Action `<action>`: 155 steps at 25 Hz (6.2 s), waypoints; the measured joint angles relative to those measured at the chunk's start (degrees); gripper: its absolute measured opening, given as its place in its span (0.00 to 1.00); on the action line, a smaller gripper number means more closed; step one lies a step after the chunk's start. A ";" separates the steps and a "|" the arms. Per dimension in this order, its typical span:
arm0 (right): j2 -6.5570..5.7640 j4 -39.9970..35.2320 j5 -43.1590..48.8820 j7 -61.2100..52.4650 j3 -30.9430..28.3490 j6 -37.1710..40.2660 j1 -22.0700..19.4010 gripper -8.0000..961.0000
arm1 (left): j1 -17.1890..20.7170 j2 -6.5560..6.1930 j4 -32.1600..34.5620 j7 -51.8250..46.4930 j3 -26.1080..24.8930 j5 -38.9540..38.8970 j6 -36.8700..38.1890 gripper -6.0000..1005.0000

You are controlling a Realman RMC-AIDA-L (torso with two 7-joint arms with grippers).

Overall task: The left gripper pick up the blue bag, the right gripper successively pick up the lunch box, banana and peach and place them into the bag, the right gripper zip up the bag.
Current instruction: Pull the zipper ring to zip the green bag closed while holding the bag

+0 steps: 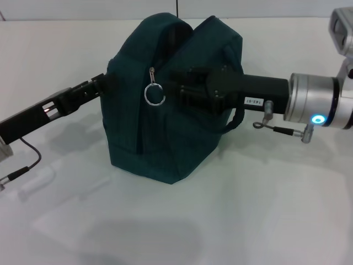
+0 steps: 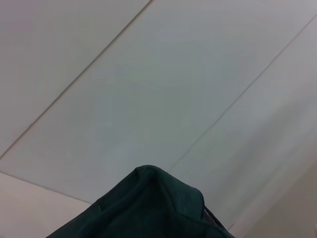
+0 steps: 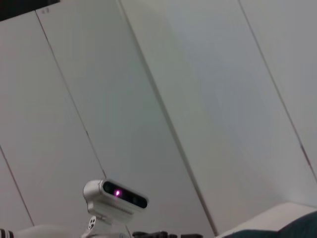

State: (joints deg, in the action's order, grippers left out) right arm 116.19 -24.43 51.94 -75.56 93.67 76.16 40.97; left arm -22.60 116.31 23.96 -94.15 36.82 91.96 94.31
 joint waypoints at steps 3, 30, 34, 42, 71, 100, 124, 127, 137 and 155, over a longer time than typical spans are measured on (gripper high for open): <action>0.00 0.00 -0.23 0.00 0.67 -0.36 -0.01 0.40 | 0.18 -0.06 0.26 -0.36 0.00 0.07 0.10 0.82; 0.00 -1.96 -7.52 -2.07 10.32 -5.55 -0.72 0.40 | 0.27 0.47 0.17 -0.08 0.00 1.02 0.17 0.82; 0.00 -2.12 -10.10 -2.44 12.93 -7.40 -0.73 0.40 | 0.15 0.61 0.10 -0.08 0.00 1.16 0.20 0.82; 0.00 -2.20 -10.54 -3.65 13.23 -7.56 -0.65 0.39 | 0.09 1.15 0.30 -0.07 0.00 1.33 0.25 0.81; 0.00 -3.52 -12.65 -4.15 16.11 -7.80 -1.16 0.39 | 0.27 1.29 0.08 0.86 0.92 2.12 1.17 0.74; 0.00 -3.10 -12.68 -5.56 16.94 -9.76 -1.16 0.32 | -0.02 1.81 0.29 0.90 0.70 1.73 1.23 0.15; -0.01 -3.65 -12.78 -6.27 18.18 -11.68 -0.88 0.32 | -0.26 2.43 0.09 3.65 0.61 1.62 2.39 0.07; -0.01 -3.67 -13.72 -6.27 19.21 -11.74 -0.67 0.31 | -0.25 2.50 0.14 3.84 0.54 1.61 2.43 0.07; 0.00 -5.13 -14.07 -6.27 20.52 -12.21 -0.62 0.30 | -0.31 2.56 0.21 3.88 0.58 1.54 2.47 0.06; 0.00 -5.22 -14.38 -7.02 21.90 -12.95 -1.24 0.26 | -0.29 2.61 0.04 3.95 0.50 1.65 2.45 0.06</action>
State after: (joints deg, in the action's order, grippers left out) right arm 116.19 -29.65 37.57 -82.57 115.57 63.21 39.74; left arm -22.88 118.92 24.00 -90.21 37.32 93.61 96.76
